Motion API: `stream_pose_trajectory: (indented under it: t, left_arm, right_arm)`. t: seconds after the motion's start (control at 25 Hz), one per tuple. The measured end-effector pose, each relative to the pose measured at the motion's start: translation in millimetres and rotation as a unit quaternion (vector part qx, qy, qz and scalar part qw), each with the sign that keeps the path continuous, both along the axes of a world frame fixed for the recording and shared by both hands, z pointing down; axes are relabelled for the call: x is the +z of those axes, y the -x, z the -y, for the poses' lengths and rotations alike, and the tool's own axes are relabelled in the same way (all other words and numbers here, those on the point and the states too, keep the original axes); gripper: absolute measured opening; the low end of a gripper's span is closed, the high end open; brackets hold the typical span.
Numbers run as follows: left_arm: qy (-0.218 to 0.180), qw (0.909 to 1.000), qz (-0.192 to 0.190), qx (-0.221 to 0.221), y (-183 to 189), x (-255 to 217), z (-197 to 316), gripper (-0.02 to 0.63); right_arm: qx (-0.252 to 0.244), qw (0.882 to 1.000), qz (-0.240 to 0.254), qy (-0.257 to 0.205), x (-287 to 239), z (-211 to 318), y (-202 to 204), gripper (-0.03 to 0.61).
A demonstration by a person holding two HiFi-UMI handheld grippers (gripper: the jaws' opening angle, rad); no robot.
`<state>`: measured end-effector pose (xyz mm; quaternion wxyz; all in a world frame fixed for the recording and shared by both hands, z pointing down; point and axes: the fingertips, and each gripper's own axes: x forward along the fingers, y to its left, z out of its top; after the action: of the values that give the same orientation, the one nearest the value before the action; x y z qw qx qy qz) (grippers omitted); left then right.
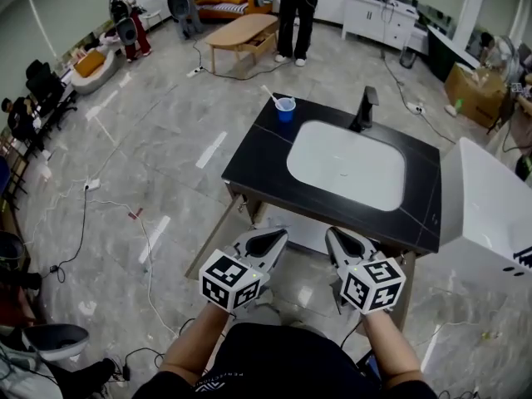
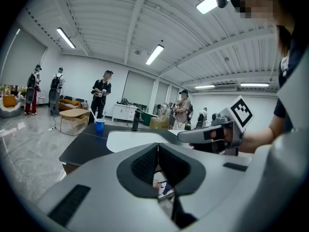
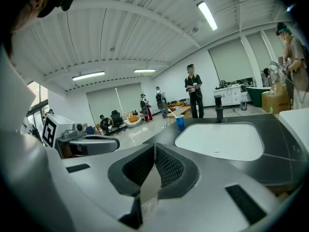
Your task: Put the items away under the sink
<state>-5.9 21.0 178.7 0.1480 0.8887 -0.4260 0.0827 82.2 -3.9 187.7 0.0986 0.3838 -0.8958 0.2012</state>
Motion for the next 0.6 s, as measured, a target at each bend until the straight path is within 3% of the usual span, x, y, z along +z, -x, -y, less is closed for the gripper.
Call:
stream_pose_trajectory:
  t: [0.6]
  left_arm:
    - [0.013, 0.9998, -0.009, -0.013, 81, 9, 69, 0.009]
  right_arm:
    - [-0.027, 0.999, -0.017, 0.017, 10, 72, 85, 0.037]
